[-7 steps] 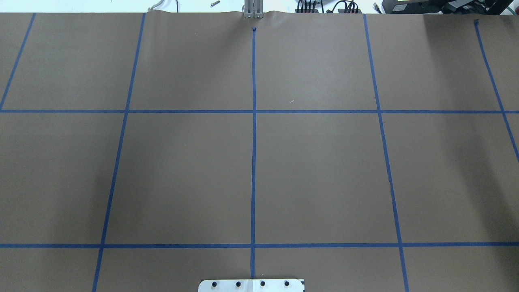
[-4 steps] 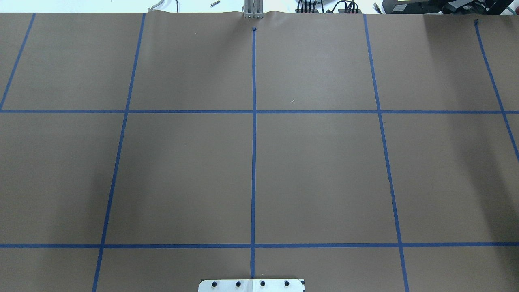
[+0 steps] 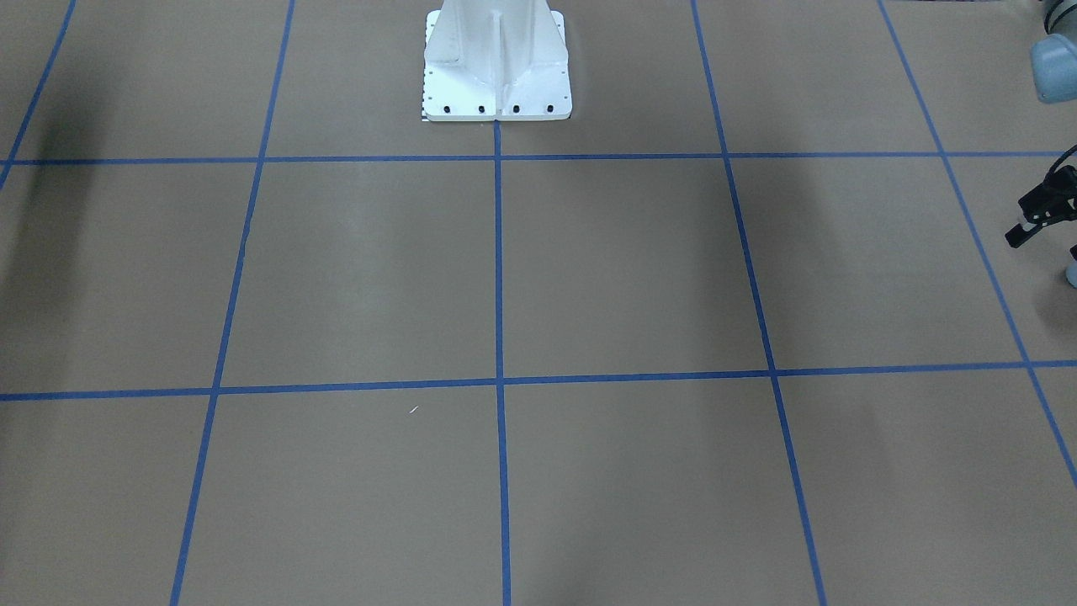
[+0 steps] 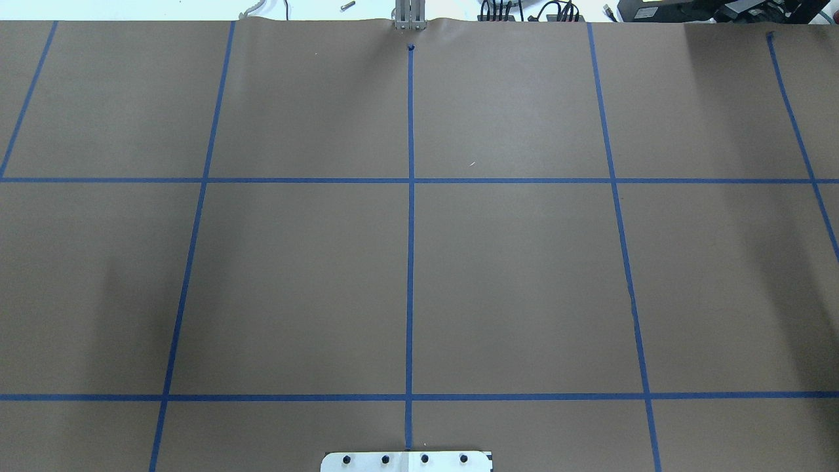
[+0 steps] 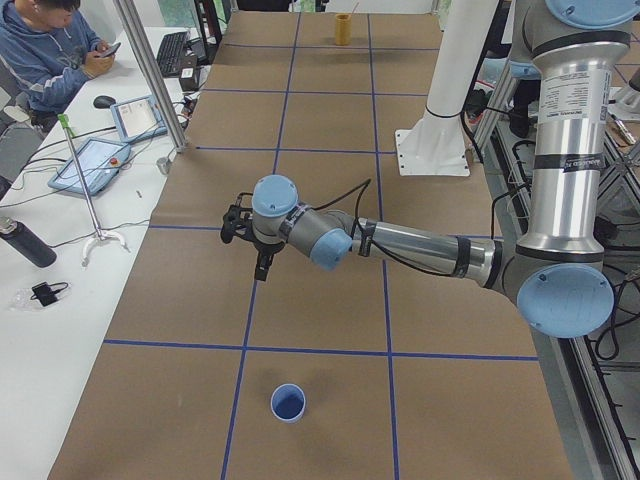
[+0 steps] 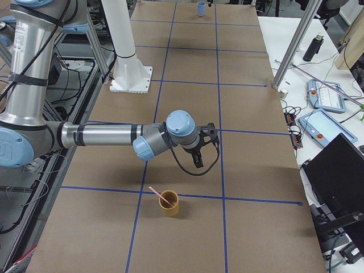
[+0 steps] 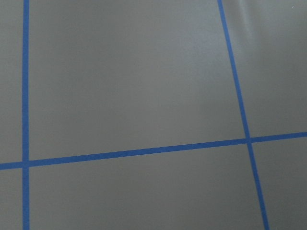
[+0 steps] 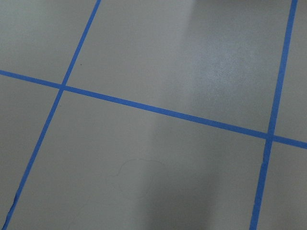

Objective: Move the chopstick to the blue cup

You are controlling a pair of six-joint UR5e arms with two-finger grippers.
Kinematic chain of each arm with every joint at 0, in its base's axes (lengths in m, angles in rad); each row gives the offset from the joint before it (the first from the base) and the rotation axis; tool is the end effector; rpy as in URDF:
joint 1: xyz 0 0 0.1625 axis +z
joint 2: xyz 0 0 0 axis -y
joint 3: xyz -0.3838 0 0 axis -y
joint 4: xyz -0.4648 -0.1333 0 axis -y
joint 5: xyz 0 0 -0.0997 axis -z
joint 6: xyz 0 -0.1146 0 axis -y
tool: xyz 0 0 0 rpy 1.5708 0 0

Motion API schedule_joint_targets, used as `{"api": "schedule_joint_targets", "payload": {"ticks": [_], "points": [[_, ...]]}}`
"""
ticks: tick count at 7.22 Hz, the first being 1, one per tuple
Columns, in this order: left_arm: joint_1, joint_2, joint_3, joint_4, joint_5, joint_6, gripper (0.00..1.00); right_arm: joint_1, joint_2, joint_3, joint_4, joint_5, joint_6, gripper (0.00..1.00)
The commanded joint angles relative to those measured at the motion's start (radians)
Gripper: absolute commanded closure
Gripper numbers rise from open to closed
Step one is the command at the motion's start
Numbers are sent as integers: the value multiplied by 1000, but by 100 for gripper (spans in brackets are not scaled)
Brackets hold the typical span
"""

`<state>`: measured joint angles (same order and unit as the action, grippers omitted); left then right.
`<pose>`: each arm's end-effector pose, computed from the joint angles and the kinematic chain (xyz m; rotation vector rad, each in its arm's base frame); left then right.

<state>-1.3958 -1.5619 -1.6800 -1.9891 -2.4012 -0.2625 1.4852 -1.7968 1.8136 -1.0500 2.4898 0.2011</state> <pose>0.0537 -0.5835 0.5175 0.3001 0.8967 0.1343 -0.0007 -0.5017 0.5374 0.3650 -0.9564 -0.1416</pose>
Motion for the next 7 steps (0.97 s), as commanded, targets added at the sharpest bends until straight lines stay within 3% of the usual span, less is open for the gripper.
{"api": "schedule_joint_targets", "payload": {"ticks": [1, 4, 7], "points": [[-57, -16, 151, 7, 121, 348, 3, 0, 0, -37, 48, 27, 6, 0], [-221, 11, 313, 7, 116, 616, 3, 0, 0, -37, 53, 40, 11, 0], [-236, 48, 480, -2, 103, 615, 2, -2, 0, -36, 51, 43, 12, 0]]}}
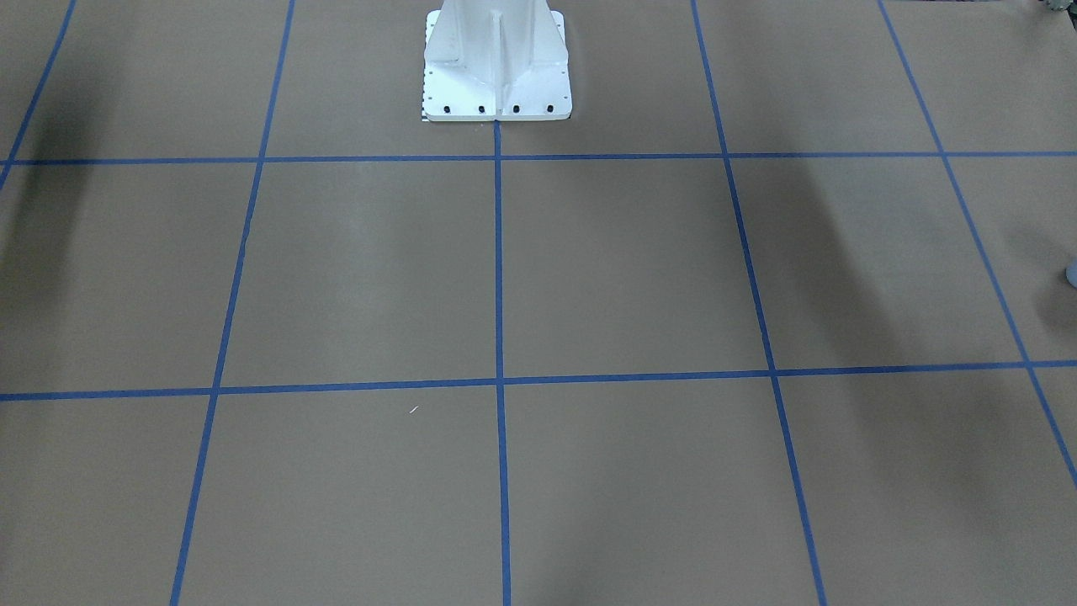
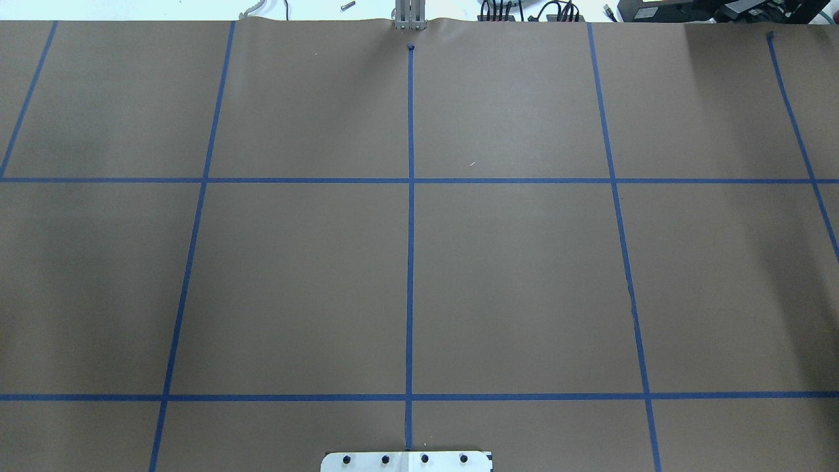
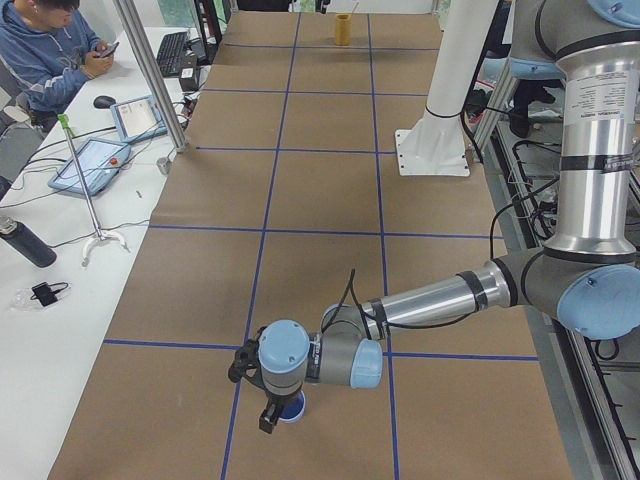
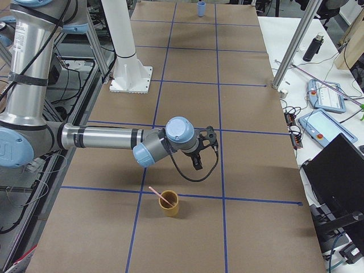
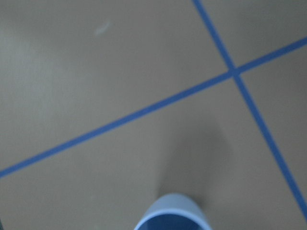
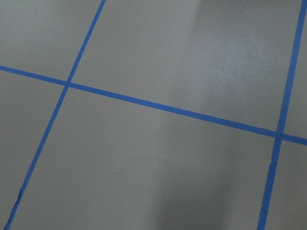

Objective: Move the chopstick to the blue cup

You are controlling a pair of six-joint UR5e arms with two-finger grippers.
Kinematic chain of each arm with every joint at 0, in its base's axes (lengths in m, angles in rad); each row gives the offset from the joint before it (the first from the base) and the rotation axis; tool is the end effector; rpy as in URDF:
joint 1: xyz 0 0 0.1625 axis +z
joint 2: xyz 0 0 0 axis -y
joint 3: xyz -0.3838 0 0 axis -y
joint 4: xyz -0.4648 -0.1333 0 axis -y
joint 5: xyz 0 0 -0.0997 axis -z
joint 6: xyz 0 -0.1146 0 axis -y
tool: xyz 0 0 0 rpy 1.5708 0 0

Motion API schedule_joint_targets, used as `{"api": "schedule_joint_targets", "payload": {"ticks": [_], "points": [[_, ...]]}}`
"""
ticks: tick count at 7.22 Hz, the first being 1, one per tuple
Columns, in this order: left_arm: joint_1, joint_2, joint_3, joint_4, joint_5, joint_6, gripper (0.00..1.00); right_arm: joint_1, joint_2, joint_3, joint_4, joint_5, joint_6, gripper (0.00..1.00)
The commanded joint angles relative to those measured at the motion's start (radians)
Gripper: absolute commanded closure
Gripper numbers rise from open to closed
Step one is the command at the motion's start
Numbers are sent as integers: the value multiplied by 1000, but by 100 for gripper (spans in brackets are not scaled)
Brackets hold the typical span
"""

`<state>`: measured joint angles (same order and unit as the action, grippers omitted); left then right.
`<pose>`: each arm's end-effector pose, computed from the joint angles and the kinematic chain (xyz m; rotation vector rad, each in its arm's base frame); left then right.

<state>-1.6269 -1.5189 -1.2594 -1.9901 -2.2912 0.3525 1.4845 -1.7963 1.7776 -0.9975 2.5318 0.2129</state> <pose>-0.0867 -0.5149 0.7914 0.1994 0.6972 0.3035 -0.0037 -0.4998 0.5486 0.3649 -0.9989 -0.1519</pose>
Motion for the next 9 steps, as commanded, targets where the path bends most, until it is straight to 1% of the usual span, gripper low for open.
{"api": "schedule_joint_targets", "payload": {"ticks": [1, 3, 4, 5, 7, 9], "points": [[-4, 6, 64, -1, -33, -3, 3, -4, 2, 0, -1, -1, 0, 0], [-7, -13, 66, 1, -42, -24, 3, -4, 2, -1, -1, -1, 0, 0], [-25, -23, 64, 7, -89, -23, 3, -4, 2, -3, -1, -1, 0, 0], [-34, -23, 64, 7, -102, -21, 3, -4, 2, -3, -1, -1, 0, 0], [-34, -67, 96, 10, -93, -27, 3, -6, 0, -10, -1, -2, -1, 0], [-34, -98, 145, 8, -47, -32, 3, -10, 0, -13, -3, -2, 0, 0]]}}
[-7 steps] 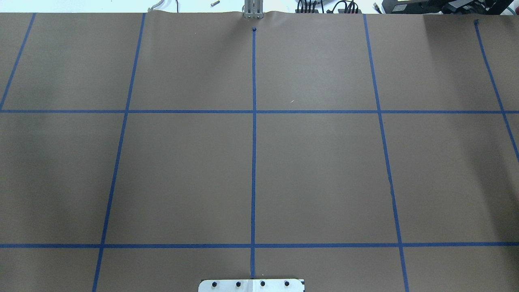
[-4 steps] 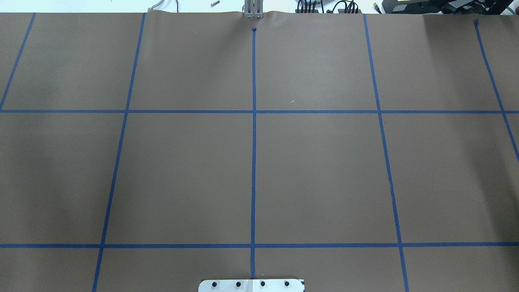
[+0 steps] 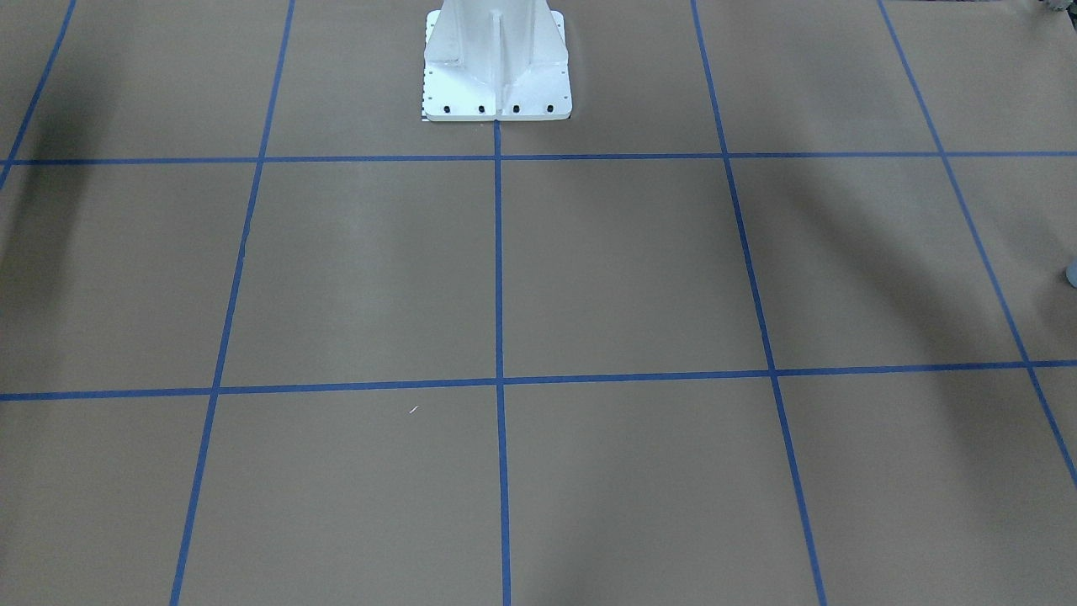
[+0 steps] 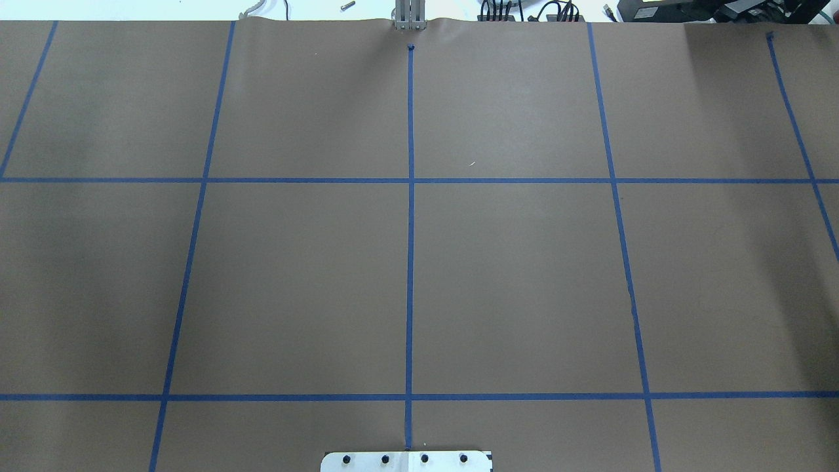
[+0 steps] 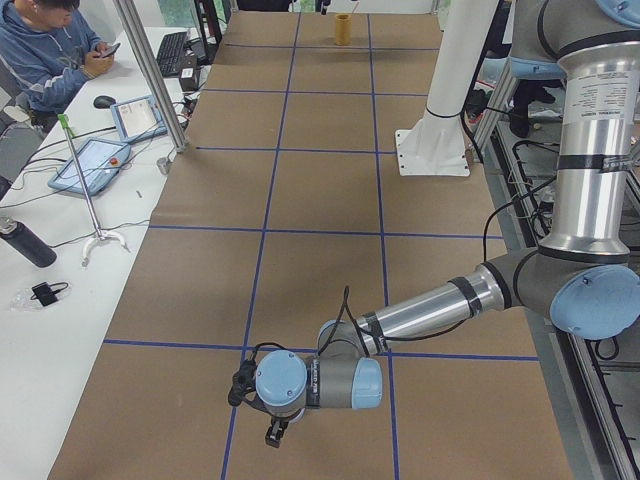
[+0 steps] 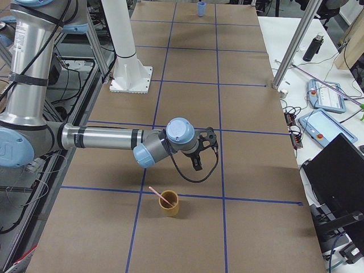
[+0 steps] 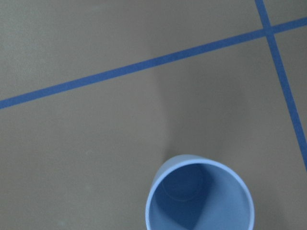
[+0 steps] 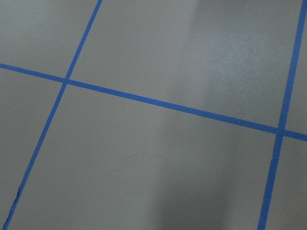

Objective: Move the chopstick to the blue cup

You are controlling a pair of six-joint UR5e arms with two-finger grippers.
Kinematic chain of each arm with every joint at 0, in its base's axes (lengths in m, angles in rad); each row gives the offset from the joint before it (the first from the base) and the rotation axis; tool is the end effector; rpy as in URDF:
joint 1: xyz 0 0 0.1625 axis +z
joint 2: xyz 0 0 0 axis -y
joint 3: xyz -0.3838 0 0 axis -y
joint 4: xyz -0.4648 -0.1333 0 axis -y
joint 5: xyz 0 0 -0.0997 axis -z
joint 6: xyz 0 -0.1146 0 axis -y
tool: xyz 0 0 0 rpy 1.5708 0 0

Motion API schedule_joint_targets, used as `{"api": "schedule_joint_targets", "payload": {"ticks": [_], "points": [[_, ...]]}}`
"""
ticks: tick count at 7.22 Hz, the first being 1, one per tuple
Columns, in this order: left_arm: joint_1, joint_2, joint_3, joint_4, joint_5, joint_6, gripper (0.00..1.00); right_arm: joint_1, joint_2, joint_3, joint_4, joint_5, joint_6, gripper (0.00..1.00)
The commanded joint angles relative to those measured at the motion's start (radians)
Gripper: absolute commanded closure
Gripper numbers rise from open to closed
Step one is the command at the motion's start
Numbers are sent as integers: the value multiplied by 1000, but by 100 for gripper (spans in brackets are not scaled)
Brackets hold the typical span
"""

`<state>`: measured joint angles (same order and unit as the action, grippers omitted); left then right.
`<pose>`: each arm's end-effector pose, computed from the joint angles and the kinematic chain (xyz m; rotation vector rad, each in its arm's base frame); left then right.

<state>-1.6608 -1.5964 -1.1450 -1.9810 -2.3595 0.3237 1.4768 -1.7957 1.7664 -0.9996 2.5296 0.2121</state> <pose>-0.1002 -0.5316 0.8070 0.1717 0.7717 0.2254 -0.0075 -0.4999 0.5552 0.3503 -0.9976 -0.1527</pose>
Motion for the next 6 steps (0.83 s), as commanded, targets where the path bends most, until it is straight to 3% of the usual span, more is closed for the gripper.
{"api": "schedule_joint_targets", "payload": {"ticks": [1, 6], "points": [[0, -30, 53, -4, 23, -3, 3, -3, 1, -5, 1, -3, 1, 0], [4, -27, 82, -19, 23, -87, 3, -9, 7, -8, 1, 0, 6, 0]]}}
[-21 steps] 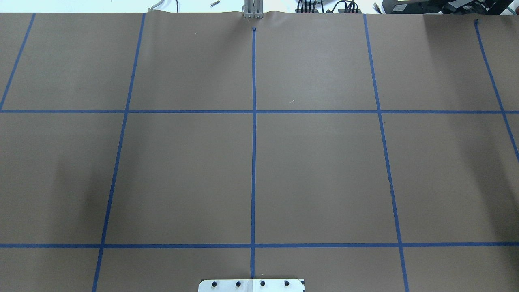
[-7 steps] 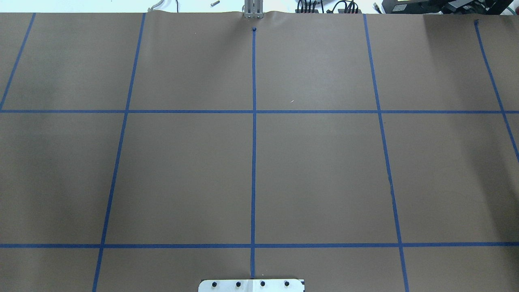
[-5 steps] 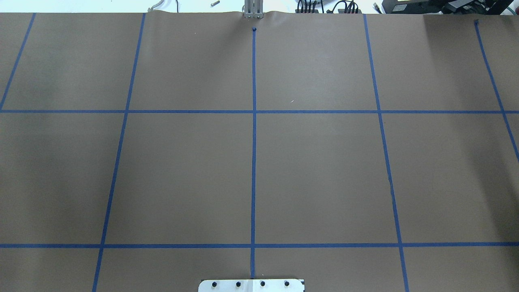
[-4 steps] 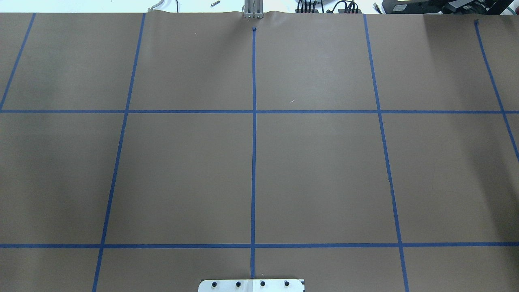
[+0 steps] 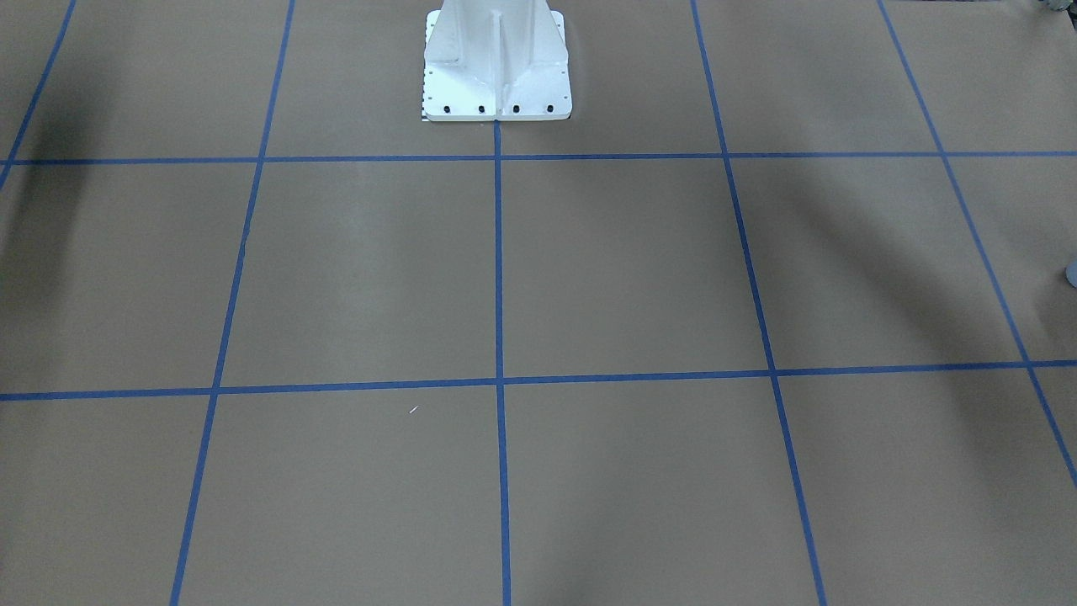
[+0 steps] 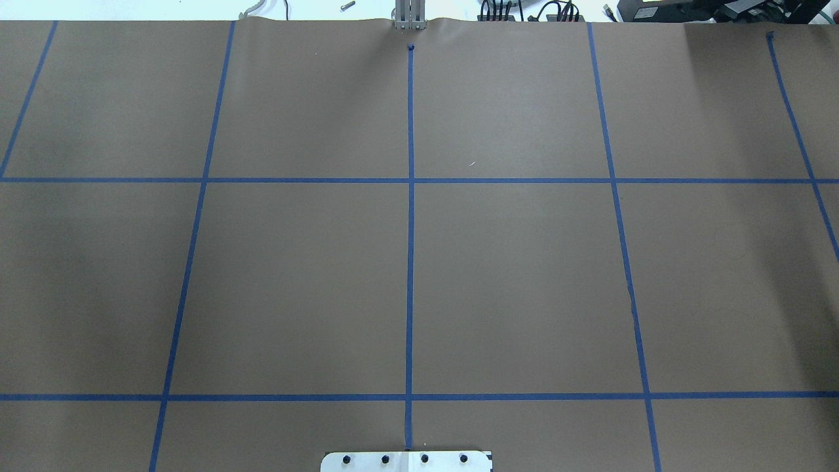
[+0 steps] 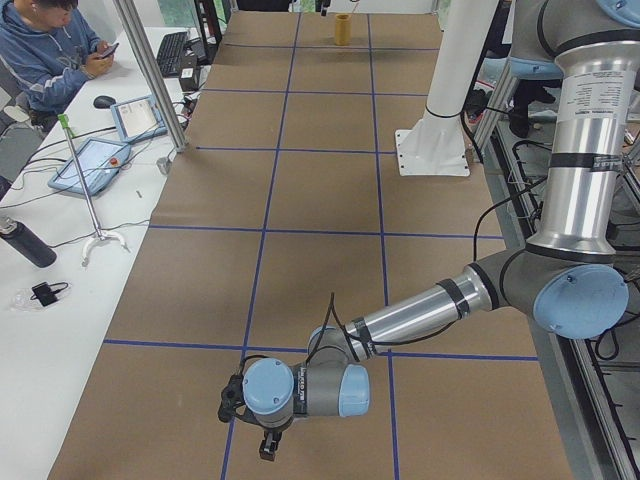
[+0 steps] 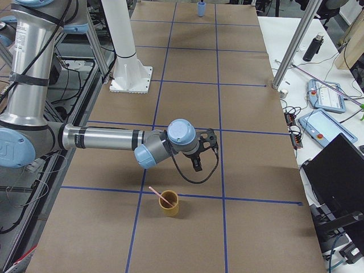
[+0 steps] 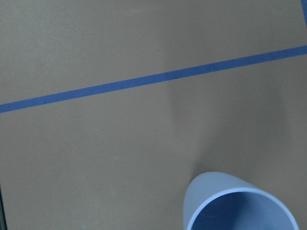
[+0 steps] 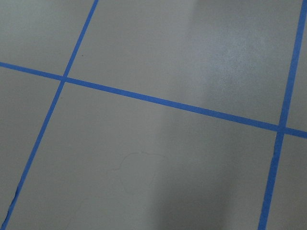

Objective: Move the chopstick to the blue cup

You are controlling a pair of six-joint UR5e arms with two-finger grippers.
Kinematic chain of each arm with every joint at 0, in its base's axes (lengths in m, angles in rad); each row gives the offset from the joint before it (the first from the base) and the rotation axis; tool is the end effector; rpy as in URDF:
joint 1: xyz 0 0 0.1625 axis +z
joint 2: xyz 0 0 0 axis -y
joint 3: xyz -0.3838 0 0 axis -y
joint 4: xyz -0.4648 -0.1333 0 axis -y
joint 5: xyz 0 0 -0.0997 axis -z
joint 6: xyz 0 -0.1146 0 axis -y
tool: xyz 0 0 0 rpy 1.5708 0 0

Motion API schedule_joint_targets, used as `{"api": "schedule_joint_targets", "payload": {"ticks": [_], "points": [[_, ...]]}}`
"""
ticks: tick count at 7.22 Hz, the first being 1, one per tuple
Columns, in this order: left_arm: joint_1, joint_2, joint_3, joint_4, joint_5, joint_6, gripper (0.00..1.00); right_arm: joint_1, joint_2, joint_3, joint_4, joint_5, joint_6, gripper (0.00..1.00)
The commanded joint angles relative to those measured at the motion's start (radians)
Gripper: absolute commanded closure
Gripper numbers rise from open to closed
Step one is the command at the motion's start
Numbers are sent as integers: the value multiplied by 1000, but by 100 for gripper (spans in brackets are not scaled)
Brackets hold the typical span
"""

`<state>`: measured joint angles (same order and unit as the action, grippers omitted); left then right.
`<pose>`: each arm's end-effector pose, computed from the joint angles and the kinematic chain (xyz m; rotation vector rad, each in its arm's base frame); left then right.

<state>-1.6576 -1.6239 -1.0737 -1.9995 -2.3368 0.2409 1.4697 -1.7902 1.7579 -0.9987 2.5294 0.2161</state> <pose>-0.1003 -0.5318 0.8295 0.1107 0.7588 0.1406 -0.0112 -0.5018 0.5574 0.3429 -0.9993 -0.1544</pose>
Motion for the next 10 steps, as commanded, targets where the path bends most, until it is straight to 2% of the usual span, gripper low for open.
{"api": "schedule_joint_targets", "payload": {"ticks": [1, 7, 8, 9, 10], "points": [[2, -1, 15, -1, 1, -6, 3, -2, 2, 0, 0, 0, 2, 0], [41, -2, 29, -1, 1, -8, 3, -2, 2, -1, 0, 2, 2, 0], [41, -2, 29, -1, 1, -9, 13, -3, 2, -1, 0, 2, 2, 0], [41, -2, 29, -1, 1, -9, 47, -3, 2, -1, 0, 2, 2, 0], [41, -2, 26, -1, 1, -15, 94, -5, 2, -1, 0, 2, 3, 0]]}}
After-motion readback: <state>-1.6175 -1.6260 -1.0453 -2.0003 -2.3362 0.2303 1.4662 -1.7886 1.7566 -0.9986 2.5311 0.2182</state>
